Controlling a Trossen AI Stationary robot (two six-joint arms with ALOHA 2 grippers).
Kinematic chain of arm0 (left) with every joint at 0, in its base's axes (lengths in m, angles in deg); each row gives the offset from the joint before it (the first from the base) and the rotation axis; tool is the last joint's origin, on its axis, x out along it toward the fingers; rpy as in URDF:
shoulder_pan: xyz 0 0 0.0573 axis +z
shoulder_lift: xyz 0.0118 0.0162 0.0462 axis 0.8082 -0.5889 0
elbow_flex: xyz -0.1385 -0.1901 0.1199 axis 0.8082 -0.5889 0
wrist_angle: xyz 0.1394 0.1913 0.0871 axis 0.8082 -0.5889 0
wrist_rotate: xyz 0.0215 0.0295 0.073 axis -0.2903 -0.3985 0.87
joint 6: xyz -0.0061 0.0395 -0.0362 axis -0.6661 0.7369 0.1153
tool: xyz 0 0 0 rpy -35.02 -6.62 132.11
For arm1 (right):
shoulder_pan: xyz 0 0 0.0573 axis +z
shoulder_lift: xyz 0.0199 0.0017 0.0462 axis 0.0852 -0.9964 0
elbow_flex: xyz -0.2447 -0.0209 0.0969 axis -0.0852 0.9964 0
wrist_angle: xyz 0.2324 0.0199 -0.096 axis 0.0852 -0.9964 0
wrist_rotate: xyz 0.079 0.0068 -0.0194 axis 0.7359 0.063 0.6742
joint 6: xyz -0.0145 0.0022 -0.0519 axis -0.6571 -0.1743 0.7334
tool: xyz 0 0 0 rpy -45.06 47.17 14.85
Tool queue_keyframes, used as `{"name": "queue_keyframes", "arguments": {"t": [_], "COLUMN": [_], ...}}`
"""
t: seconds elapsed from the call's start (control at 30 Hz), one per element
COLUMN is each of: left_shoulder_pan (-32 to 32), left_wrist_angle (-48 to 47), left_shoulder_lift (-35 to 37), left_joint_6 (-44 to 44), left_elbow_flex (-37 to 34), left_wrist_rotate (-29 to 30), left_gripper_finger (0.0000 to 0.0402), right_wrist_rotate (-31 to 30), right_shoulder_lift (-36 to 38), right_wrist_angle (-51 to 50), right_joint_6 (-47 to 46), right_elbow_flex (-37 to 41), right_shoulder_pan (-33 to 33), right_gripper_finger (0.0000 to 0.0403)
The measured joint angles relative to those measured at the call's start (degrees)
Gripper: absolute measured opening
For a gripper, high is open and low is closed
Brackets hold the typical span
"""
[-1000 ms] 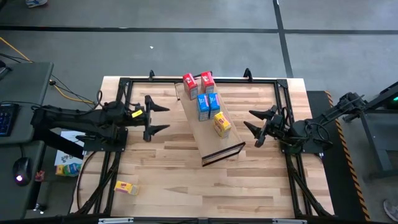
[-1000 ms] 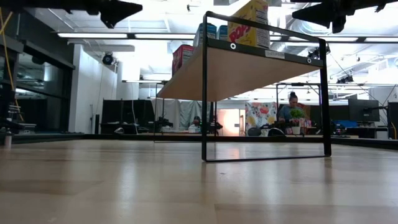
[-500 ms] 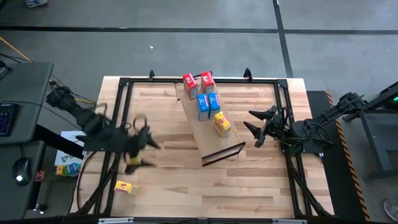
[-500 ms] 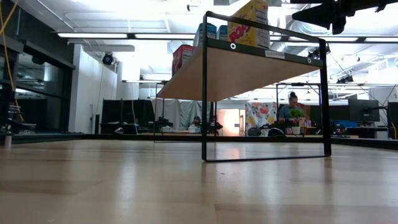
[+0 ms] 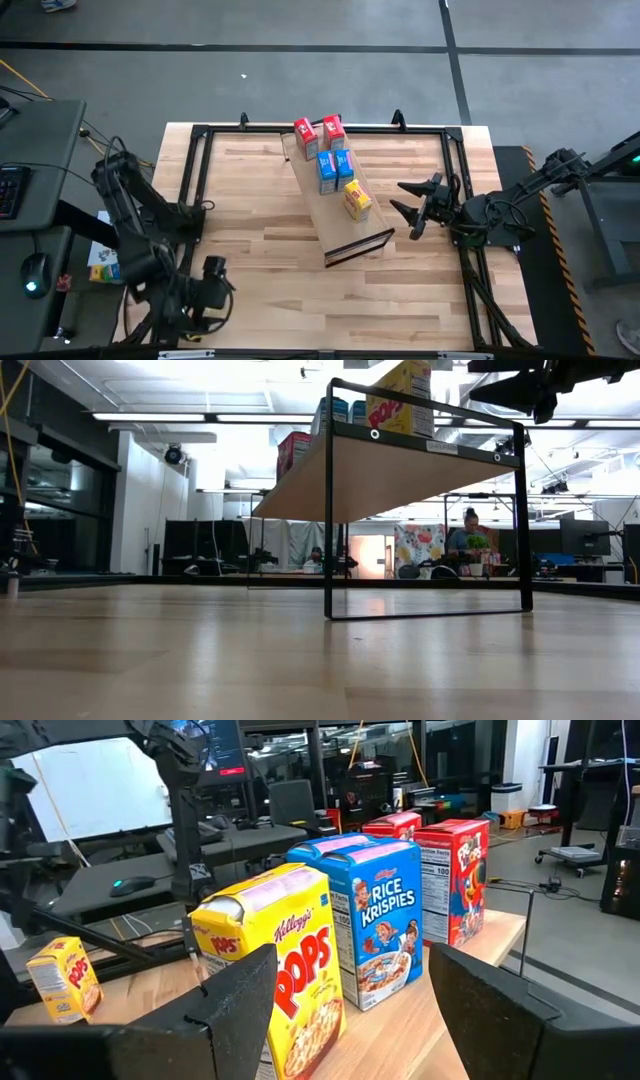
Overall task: Stack cereal on shelf
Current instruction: Put the yellow cereal box aligned with the other yellow cereal box on the shelf
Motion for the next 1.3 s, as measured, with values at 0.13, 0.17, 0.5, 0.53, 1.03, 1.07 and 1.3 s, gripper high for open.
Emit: {"name": "queue_keyframes", "arguments": {"t": [0.13,0.17,0.5,0.53,1.03,1.07,1.3], "left_shoulder_pan": [-1.48,-1.64,-4.17,-4.42,-9.74,-9.96,-10.01], "left_wrist_angle": [-3.03,-4.12,-10.81,-11.02,-13.04,-13.60,-13.03], "left_shoulder_lift": [-2.47,-3.21,-9.52,-9.72,-11.00,-11.17,-11.55], "left_joint_6": [-4.10,-5.35,-7.58,-8.13,-15.20,-14.65,-13.08], "left_elbow_flex": [1.06,1.06,1.04,1.04,-1.44,-1.69,-4.97], "left_wrist_rotate": [-1.17,-1.60,-6.09,-6.04,-6.50,-6.54,-10.18], "left_gripper_finger": [0.0319,0.0319,0.0319,0.0319,0.0319,0.0319,0.0319], "right_wrist_rotate": [0.00,0.00,-0.01,-0.02,-0.03,-0.03,-0.03], "right_shoulder_lift": [0.00,0.00,0.00,0.00,0.00,0.00,0.00], "right_wrist_angle": [0.00,0.00,-0.04,-0.06,-4.79,-4.79,-4.76], "right_joint_6": [0.00,0.00,0.00,0.00,-3.87,-3.89,-3.93], "right_elbow_flex": [0.00,0.00,0.00,0.00,0.00,0.00,0.00], "right_shoulder_pan": [-0.01,-0.01,-0.01,-0.01,-0.01,-0.01,-0.01], "right_gripper_finger": [0.0254,0.0254,0.0254,0.0254,0.0254,0.0254,0.0254]}}
